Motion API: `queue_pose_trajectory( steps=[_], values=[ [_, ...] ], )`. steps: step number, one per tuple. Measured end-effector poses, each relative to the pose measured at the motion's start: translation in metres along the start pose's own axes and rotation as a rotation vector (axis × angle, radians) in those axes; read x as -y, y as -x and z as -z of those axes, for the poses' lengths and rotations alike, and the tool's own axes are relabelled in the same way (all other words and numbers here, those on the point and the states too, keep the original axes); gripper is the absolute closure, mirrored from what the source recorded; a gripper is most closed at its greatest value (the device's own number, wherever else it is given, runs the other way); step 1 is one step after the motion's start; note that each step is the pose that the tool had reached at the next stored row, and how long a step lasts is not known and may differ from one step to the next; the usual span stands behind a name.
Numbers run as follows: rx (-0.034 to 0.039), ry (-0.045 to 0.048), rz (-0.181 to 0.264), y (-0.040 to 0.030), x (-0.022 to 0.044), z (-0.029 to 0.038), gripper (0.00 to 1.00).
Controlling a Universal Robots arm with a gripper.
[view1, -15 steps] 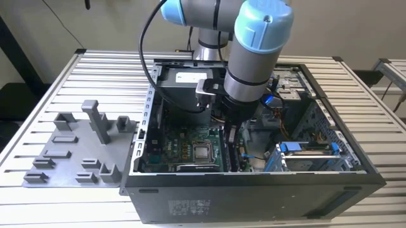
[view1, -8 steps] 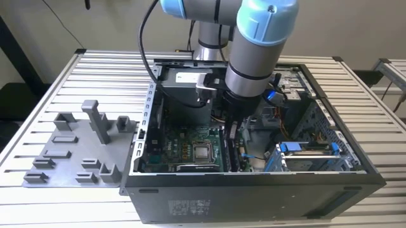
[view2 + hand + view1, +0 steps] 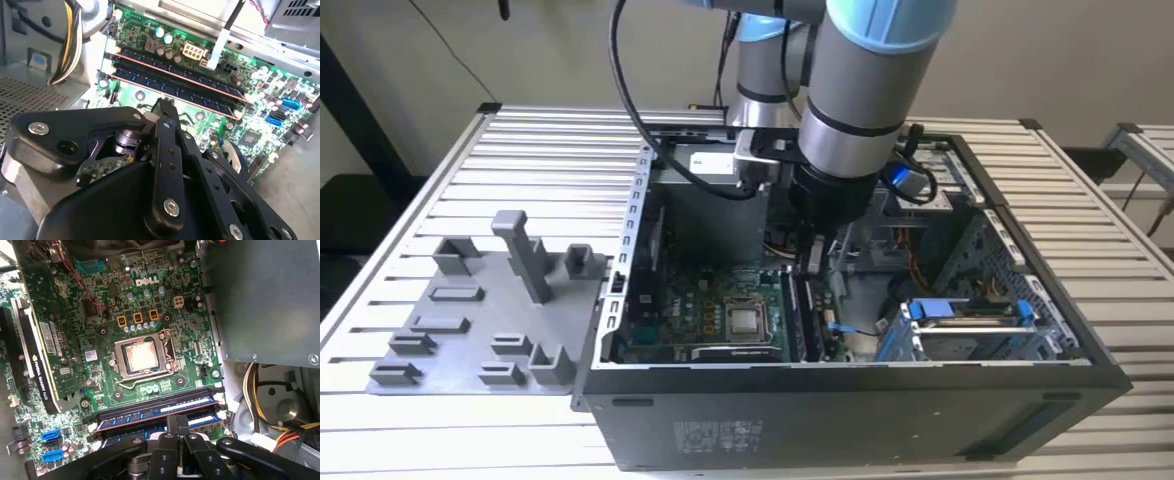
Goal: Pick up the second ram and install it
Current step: 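Press down the second ram until it locks into place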
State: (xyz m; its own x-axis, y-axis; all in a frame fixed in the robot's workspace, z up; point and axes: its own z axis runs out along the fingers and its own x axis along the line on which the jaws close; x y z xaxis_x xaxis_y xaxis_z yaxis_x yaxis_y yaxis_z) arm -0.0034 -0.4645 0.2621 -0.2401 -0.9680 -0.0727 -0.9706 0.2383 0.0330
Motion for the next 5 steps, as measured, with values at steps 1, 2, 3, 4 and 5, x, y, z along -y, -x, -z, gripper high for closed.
queue_pose_trajectory(
  steps=[1,2,3,4,5],
  values=[
    [-0.0001,0.0000,0.000,0.0000,0.0000,0.0005,0.89],
    [-0.0001,0.0000,0.000,0.0001,0.0000,0.0009,0.89],
    [0.0000,0.0000,0.000,0.0001,0.0000,0.0013,0.89],
    [-0.0001,0.0000,0.000,0.0001,-0.0001,0.0018,0.89],
    [-0.0001,0.0000,0.000,0.0002,-0.0001,0.0022,0.89]
  ],
)
